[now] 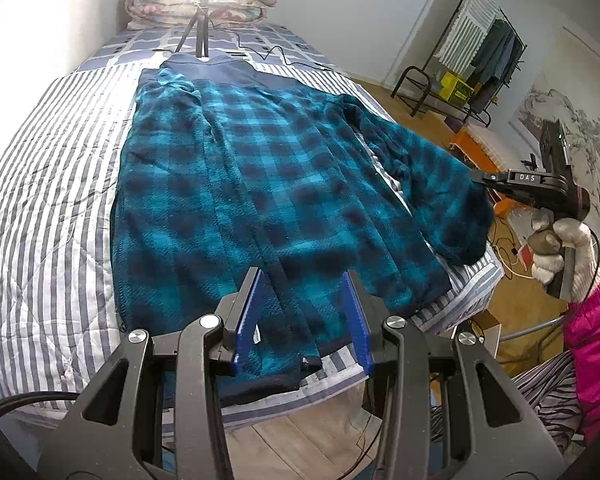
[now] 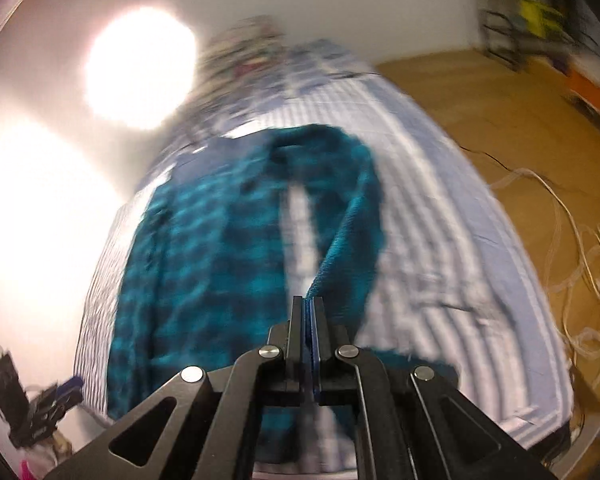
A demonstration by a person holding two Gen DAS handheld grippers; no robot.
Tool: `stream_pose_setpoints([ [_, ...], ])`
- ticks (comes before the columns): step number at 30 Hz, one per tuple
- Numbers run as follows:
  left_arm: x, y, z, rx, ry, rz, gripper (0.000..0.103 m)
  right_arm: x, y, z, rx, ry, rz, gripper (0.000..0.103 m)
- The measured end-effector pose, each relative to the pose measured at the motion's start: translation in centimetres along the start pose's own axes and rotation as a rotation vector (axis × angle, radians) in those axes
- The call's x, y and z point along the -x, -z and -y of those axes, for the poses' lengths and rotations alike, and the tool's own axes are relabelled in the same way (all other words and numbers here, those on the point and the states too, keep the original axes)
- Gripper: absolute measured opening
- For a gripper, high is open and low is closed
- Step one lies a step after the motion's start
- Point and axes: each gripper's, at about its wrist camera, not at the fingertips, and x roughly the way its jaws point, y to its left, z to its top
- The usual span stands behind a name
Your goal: Fold large clothes
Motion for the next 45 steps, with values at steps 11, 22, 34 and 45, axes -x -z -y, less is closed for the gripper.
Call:
stream_pose_setpoints([
  [11,1.0,-0.1,-1.2,0.036,-0.004,0.012,0.041,-8.5,5.0,-13.3,0.32,-0.131,-0.27,0.024],
  [22,0.8,0.7,-0.4,0.016,0.006,-0.006,0.041,-5.7,2.3,-4.1,0.1,-0.023,-0.138,0.048],
  [34,0.3,0.3,-0.3,0.031,0.013,-0.009,0.041,-9.2,5.5,-3.8,0.068,-0.188,-0.292,0.009],
  [45,-4.0,0.2,-0.8,0.211,0.165,-0.062,0.041,-2.8,10.9,-8.3,0.301,-0.442,-0.364,0.04],
])
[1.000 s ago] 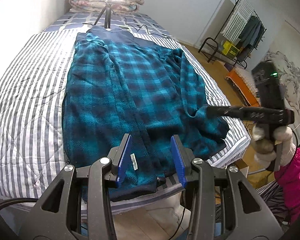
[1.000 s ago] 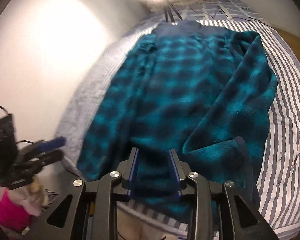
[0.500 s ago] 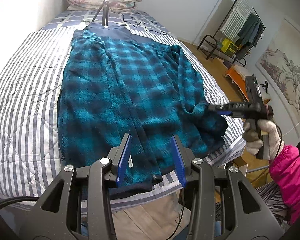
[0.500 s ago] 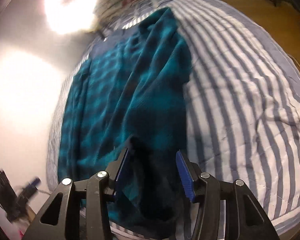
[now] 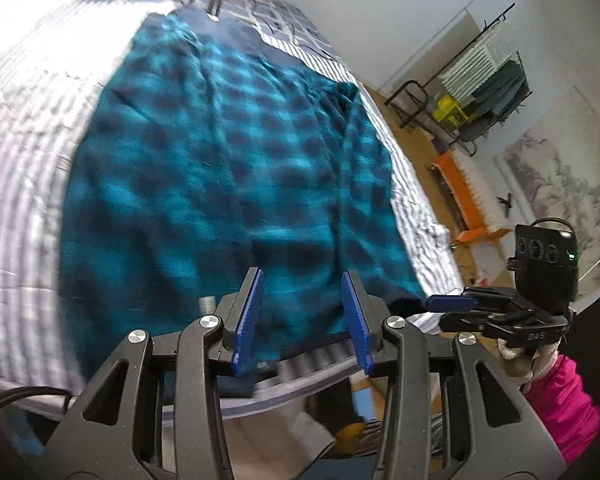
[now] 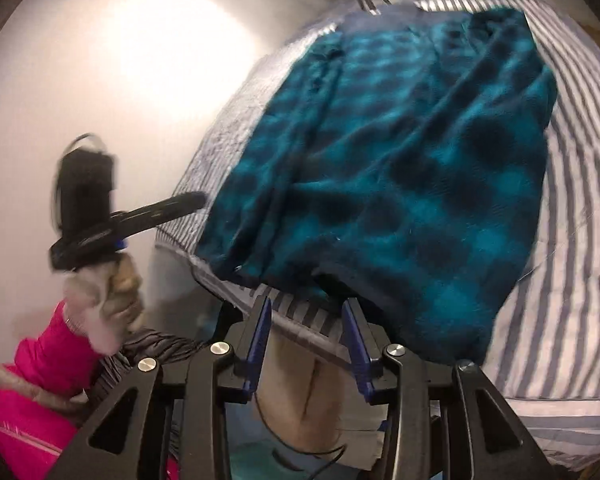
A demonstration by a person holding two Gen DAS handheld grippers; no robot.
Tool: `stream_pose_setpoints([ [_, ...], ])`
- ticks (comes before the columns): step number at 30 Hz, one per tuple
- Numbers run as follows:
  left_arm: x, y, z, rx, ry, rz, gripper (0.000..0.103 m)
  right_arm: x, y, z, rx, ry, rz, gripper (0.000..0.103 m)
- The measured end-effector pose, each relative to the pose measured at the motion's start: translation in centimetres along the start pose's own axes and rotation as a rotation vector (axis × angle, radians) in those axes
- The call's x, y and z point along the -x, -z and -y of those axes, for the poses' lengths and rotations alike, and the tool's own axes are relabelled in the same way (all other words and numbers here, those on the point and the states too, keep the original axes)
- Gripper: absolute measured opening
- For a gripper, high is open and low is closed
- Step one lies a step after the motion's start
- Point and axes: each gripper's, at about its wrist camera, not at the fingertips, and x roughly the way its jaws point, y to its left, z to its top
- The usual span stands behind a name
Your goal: Fold large clothes
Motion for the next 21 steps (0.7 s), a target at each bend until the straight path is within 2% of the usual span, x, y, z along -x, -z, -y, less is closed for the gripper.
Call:
stream_pose_setpoints([
  [4,-3.1,-0.1,1.2,0.038,0.075,-0.046,0.041,2.7,-1.6,1.3,-0.04,0.059,0.083,0.04],
  [5,-3.9,-0.1,1.5,0.053,0.091,-0.059,0.044,3.3,-1.9,1.8,-0.054,0.076,0.099,0.04],
  [6,-4.8,0.0,1.7,0.067,0.104,-0.068,0.047,3.9,-2.9,2.5,-0.075,0.106,0.121,0.04],
  [8,-6.4,0.1,2.0,0.094,0.128,-0.083,0.05,4.7,-5.2,4.0,-0.113,0.174,0.164,0.049],
  [10,-7.6,0.2,2.2,0.108,0.143,-0.097,0.049,5.6,-7.6,5.2,-0.141,0.21,0.207,0.05],
  [15,-10.8,0.1,3.0,0.092,0.15,-0.128,0.05,6.3,-14.3,8.3,-0.193,0.321,0.29,0.05],
  [21,-12.6,-0.1,3.6,0.03,0.166,-0.107,0.047,5.0,-20.8,13.5,-0.272,0.406,0.334,0.05],
])
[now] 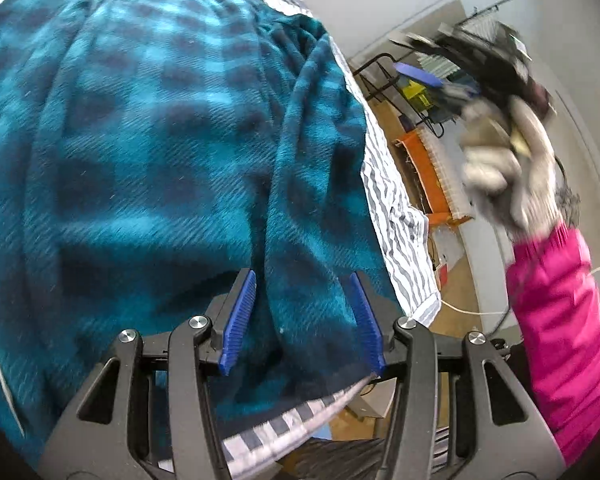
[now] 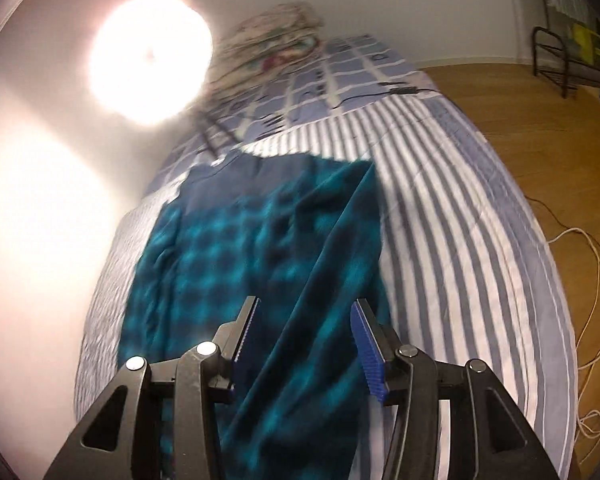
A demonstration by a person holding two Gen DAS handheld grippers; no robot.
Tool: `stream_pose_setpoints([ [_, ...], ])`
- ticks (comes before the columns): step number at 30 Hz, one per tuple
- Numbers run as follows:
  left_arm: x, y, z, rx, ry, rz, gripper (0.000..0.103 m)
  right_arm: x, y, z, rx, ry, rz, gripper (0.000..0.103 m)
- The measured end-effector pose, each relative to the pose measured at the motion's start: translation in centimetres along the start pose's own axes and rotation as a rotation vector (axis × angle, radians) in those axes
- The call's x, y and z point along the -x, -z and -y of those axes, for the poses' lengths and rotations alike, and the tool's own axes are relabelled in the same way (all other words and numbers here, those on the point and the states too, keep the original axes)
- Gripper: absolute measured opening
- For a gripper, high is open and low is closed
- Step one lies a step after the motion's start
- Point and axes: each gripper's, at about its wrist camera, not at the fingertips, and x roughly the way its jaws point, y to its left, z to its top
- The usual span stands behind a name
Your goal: Fold large clothes
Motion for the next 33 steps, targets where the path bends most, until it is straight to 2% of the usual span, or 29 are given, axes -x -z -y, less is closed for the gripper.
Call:
stream_pose_setpoints([
  [1,-0.2,0.0,0.1,-0.011,0.003,0.001,0.033,-0.8,-0.6,0.2,-0.008,0.012,0.001,0.05],
  [2,-0.5,0.0,0.2,-0.03,0.008,-0.006,0.01,-2.1,-1.7,0.6,-0.019,0.036,0.001,0.05],
  [3,-0.7,-0.1,0.3,-0.043,0.009,-0.011,0.002,-3.0,-2.3,0.7,-0.025,0.053,0.002,0.05],
  [8,-0.8,-0.3,0.5,-0.047,0.094,-0.004,0.001,-7.0,-5.0,1.6,-0.065,0.109,0.015,0.049],
  [13,-0.4,-0.6,1.0,-0.067,0.142,0.002,0.0,-11.9,-7.4,2.5,-0.092,0.204,-0.001,0.049],
  [15,-0.2,-0.7,1.2,-0.074,0.154,0.002,0.0,-13.4,-7.8,2.8,-0.095,0.226,-0.017,0.032],
  [16,-0.2,-0.8,1.3,-0.08,0.156,0.003,0.0,-14.3,-8.0,2.8,-0.086,0.239,-0.04,0.014],
  [17,-0.1,-0.9,1.5,-0.092,0.157,0.007,0.0,-14.7,-7.8,2.7,-0.075,0.258,-0.057,0.005],
  [19,0.1,-1.0,1.8,-0.109,0.151,0.016,0.0,-14.4,-7.5,2.4,-0.058,0.287,-0.056,0.004],
  [23,0.5,-0.8,1.8,-0.111,0.161,0.021,0.0,-11.1,-7.3,1.4,-0.017,0.339,-0.02,0.004],
  [26,0.7,-0.4,1.6,-0.112,0.162,0.016,0.0,-8.5,-7.8,-0.8,0.039,0.323,-0.009,0.003],
  [29,0.6,-0.2,1.6,-0.115,0.157,0.015,0.0,-7.9,-8.5,-4.6,0.137,0.308,-0.016,0.003],
  [33,1.3,0.1,1.1,-0.111,0.143,0.033,0.0,-10.0,-9.4,-10.0,0.239,0.274,-0.018,0.003],
])
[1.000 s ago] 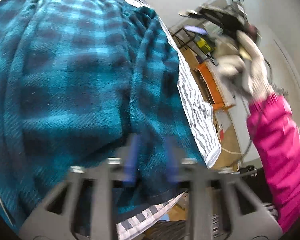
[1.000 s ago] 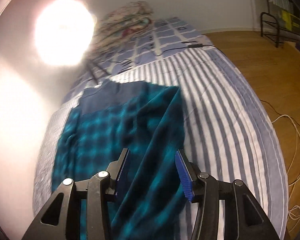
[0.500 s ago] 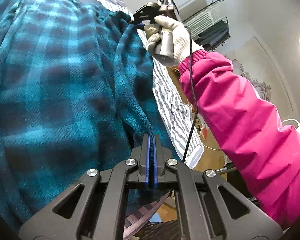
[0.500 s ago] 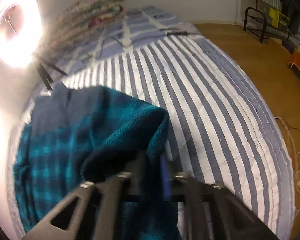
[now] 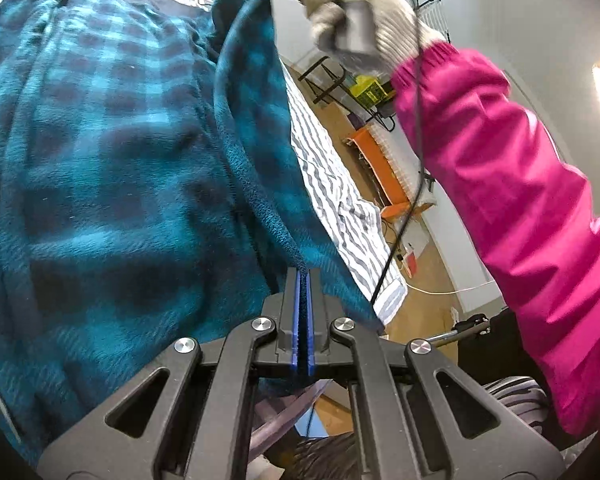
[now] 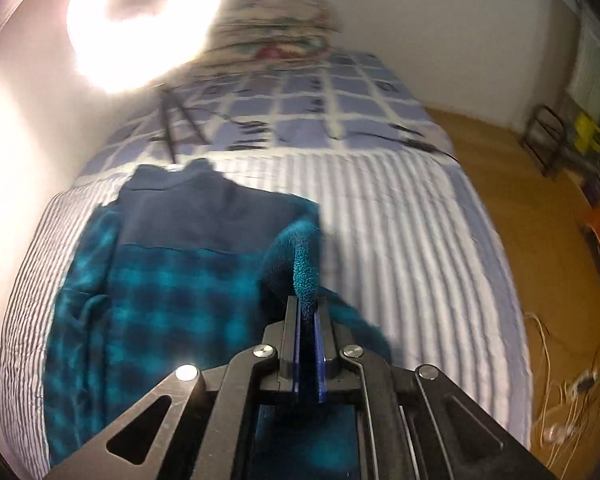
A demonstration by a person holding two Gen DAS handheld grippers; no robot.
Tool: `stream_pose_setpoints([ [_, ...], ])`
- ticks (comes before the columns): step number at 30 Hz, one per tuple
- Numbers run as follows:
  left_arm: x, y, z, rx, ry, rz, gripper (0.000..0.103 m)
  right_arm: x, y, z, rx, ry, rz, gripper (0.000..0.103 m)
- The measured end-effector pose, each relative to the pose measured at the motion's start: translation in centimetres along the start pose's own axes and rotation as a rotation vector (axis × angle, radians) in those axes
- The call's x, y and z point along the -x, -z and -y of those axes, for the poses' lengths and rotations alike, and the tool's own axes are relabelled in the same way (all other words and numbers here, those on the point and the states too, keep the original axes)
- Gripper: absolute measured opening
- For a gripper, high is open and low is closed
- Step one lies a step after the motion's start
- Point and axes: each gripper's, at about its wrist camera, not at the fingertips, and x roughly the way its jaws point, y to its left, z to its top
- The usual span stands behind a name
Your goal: Fold large clothes
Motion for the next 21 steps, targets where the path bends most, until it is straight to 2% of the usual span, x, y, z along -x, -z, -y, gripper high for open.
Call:
stream_pose_setpoints([
  [5,0.3,0.5,-1.3,0.019,-0.021,-0.003,0.0,-4.7,-0.9,-5.1,0.072,-0.041,-0.025,0.003],
  [7,0.3,0.7,-1.8,0.028,-0.022,-0.009,0.0,-8.1,-0.1,-6.7,0.101,-0.021,-0.064,0.003],
  [10,-0.2,0.8,-2.2,0.035,-0.03,-0.021,0.0,-12.2,1.8,-7.3,0.114,-0.046,-0.158,0.01],
  [11,-0.3,0.8,-2.3,0.038,-0.031,-0.023,0.0,-12.9,2.3,-7.2,0.117,-0.03,-0.177,0.01],
  [12,-0.3,0.8,-2.4,0.038,-0.031,-0.024,0.0,-12.8,2.5,-6.8,0.111,-0.035,-0.167,0.011],
  [14,-0.1,0.8,-2.1,0.03,-0.034,-0.026,0.0,-11.1,2.3,-5.6,0.063,-0.089,-0.145,0.029],
  [16,0.0,0.6,-2.0,0.035,-0.039,-0.025,0.0,-7.5,2.1,-3.7,0.02,-0.133,-0.097,0.033],
  [18,0.5,0.5,-1.7,0.059,-0.029,-0.019,0.0,-4.2,2.3,-2.5,0.004,-0.136,-0.056,0.035],
  [21,1.4,0.2,-2.0,0.093,-0.016,-0.013,0.0,1.5,4.3,0.6,-0.073,-0.189,-0.024,0.035],
])
